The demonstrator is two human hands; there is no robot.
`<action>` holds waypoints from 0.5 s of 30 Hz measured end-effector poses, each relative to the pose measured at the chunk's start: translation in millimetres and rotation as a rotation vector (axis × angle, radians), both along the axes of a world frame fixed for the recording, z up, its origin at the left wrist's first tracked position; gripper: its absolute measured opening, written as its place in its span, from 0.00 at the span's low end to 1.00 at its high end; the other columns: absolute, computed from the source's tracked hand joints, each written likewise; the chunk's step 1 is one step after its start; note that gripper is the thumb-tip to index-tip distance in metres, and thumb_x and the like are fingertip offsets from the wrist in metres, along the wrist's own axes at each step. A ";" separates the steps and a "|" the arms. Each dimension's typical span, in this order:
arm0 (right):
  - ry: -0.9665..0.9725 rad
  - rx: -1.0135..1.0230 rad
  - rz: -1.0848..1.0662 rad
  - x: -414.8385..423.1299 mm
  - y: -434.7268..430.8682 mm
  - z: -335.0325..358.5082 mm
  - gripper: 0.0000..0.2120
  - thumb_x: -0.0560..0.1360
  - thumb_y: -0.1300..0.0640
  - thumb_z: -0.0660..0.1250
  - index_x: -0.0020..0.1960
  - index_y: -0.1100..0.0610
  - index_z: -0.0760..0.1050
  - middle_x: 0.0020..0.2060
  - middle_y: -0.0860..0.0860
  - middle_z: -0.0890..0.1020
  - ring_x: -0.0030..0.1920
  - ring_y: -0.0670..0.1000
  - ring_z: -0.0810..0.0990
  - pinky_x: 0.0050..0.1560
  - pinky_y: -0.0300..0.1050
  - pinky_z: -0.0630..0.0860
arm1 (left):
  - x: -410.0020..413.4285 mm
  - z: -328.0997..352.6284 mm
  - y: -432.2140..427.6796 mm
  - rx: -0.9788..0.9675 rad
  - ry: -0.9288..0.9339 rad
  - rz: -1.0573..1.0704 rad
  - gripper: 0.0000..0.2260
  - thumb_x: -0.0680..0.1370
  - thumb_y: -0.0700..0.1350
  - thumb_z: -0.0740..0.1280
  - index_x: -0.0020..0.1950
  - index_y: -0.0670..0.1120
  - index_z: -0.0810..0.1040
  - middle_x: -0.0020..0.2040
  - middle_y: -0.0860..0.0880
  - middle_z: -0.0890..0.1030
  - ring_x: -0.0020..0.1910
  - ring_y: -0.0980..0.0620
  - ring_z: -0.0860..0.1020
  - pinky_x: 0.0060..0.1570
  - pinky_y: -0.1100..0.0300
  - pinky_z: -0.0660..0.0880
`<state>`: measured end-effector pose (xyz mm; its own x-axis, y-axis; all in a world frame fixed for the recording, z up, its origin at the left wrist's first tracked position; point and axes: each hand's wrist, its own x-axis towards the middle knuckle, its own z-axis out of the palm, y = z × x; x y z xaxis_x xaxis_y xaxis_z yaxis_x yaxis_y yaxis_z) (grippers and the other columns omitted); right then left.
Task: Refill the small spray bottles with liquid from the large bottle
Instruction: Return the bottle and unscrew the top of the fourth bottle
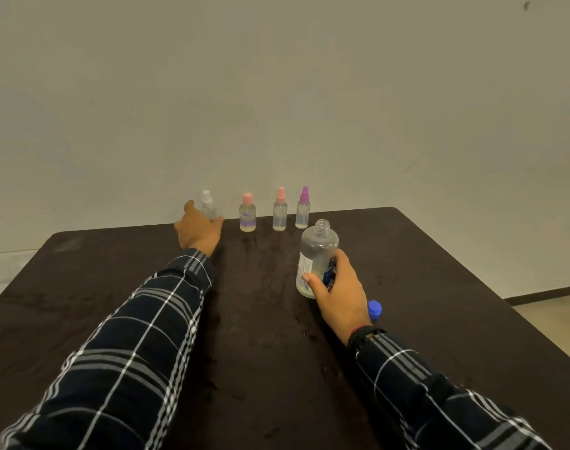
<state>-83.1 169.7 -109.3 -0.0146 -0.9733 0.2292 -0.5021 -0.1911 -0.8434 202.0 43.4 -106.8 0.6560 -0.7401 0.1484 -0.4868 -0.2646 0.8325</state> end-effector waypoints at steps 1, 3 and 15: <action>0.001 0.003 0.001 0.0 0.0 0.2 0.28 0.76 0.52 0.72 0.71 0.45 0.64 0.67 0.42 0.75 0.64 0.42 0.73 0.68 0.45 0.71 | 4.8 -2.1 -2.5 0.021 -0.001 -0.008 0.31 0.78 0.52 0.71 0.77 0.48 0.63 0.69 0.42 0.76 0.71 0.38 0.68 0.66 0.42 0.71; 0.000 0.006 0.004 0.5 -0.1 0.6 0.28 0.76 0.52 0.72 0.72 0.46 0.64 0.67 0.43 0.74 0.66 0.44 0.73 0.67 0.45 0.70 | 12.3 -5.6 -4.8 0.021 -0.010 -0.010 0.24 0.78 0.51 0.71 0.72 0.49 0.70 0.65 0.43 0.79 0.67 0.39 0.72 0.64 0.44 0.73; 0.013 0.081 0.052 -3.0 2.3 13.2 0.30 0.75 0.52 0.73 0.73 0.52 0.64 0.67 0.51 0.76 0.66 0.53 0.75 0.66 0.50 0.71 | -27.2 11.3 105.5 0.082 -0.115 -0.219 0.15 0.75 0.50 0.73 0.60 0.49 0.78 0.56 0.49 0.82 0.54 0.46 0.80 0.56 0.50 0.78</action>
<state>-86.1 172.0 -96.1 0.0387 -0.9881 0.1491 -0.5048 -0.1481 -0.8504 174.8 148.9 -95.4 0.4615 -0.8750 0.1462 -0.6297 -0.2070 0.7488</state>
